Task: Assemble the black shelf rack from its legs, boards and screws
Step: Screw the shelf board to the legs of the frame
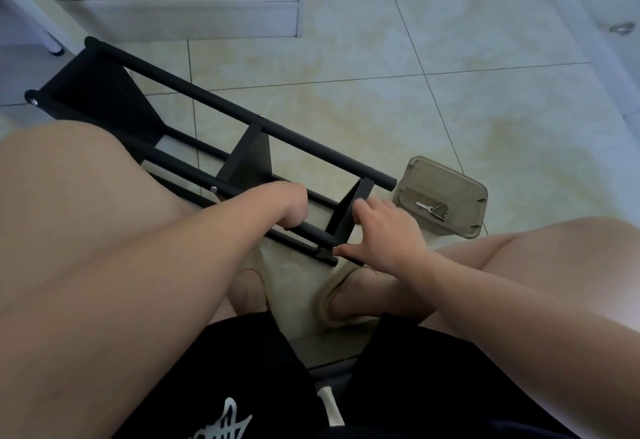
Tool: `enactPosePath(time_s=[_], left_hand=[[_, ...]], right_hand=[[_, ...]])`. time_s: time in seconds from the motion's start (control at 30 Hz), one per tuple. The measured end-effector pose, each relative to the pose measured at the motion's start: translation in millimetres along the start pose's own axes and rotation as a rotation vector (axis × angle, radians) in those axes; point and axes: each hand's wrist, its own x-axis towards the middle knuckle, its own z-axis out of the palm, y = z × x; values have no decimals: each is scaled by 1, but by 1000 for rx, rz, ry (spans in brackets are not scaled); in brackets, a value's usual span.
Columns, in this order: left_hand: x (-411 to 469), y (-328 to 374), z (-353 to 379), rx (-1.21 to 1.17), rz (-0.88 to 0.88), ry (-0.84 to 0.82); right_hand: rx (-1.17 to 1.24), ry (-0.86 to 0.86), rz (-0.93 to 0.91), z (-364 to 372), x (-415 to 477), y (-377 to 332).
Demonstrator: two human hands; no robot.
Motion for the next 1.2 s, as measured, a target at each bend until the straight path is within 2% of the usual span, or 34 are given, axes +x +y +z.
enactPosePath(time_s=[0.07,0.1,0.3,0.4,0.7,1.07,1.2], left_hand=[[-2,-2,3,-6,-1,10],[-3,-3,4,-8,-2,13],[-7,-4,5,31,2,-51],[-5,-3,3,23,12,-53],[8,13,10,-280,162,-160],[31,12,12,-344,202,-163],[36,10,10,-505,190,-192]], right_hand=[[-98,112,-47,1,-2,-1],[-116,107,-46,2,-1,-1],[-97,-127,8,7,11,5],[-65,-191,14,11,16,8],[-50,-151,-25,14,16,9],[-9,-163,-16,13,18,13],[3,-173,-14,12,20,15]])
